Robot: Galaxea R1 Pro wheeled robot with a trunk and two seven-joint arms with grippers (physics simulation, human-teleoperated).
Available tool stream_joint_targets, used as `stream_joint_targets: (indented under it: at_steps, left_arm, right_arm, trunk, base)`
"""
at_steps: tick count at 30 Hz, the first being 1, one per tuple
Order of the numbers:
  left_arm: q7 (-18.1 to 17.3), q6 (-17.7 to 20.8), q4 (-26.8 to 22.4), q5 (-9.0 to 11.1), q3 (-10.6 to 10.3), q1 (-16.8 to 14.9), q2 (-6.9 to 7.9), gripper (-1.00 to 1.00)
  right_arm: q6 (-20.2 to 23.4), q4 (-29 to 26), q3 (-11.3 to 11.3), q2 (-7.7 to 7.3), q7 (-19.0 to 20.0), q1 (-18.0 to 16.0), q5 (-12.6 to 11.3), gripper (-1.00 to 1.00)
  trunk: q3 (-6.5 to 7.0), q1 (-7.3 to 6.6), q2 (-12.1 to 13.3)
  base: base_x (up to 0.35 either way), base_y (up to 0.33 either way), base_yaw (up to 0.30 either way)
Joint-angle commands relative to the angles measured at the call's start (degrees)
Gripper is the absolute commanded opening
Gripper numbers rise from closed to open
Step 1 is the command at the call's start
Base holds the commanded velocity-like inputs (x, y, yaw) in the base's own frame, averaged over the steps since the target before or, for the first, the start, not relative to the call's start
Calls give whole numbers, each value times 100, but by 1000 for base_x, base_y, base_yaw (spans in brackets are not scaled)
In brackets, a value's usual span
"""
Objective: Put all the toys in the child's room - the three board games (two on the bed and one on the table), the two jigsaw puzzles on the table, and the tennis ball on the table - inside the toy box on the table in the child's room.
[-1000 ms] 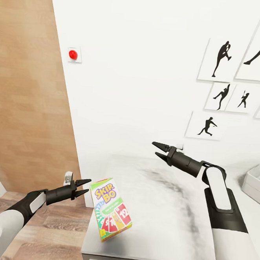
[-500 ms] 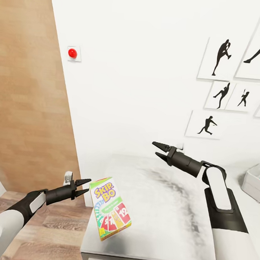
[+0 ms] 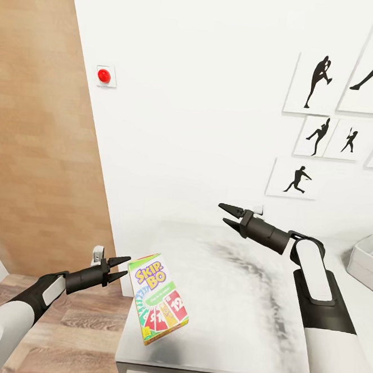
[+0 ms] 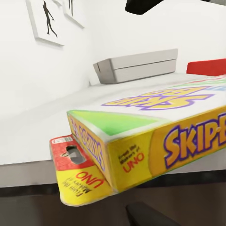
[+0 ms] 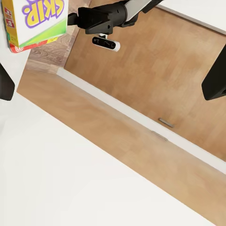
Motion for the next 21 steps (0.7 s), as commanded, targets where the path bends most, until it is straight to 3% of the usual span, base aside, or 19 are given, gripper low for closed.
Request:
stream_joint_targets:
  at_steps: [1, 11, 18, 21]
  left_arm:
    - [-15, 53, 0, -11, 23, -3, -1, 100]
    - [-22, 52, 0, -9, 31, -3, -1, 100]
    - [-22, 59, 0, -9, 29, -3, 0, 100]
    - [-23, 60, 0, -9, 31, -3, 2, 100]
  right_arm:
    - [23, 1, -7, 1, 59, -5, 59, 100]
    - [23, 0, -7, 1, 59, -5, 59, 100]
    - [23, 0, -7, 1, 59, 3, 59, 100]
    - [23, 0, -7, 1, 59, 4, 54, 100]
  trunk:
    - [-6, 0, -3]
    - [-6, 0, -3]
    - [-131, 154, -284]
    - [-131, 154, -284]
  base:
    - [0, 0, 0]
    - [0, 0, 0]
    - [0, 0, 0]
    - [0, 0, 0]
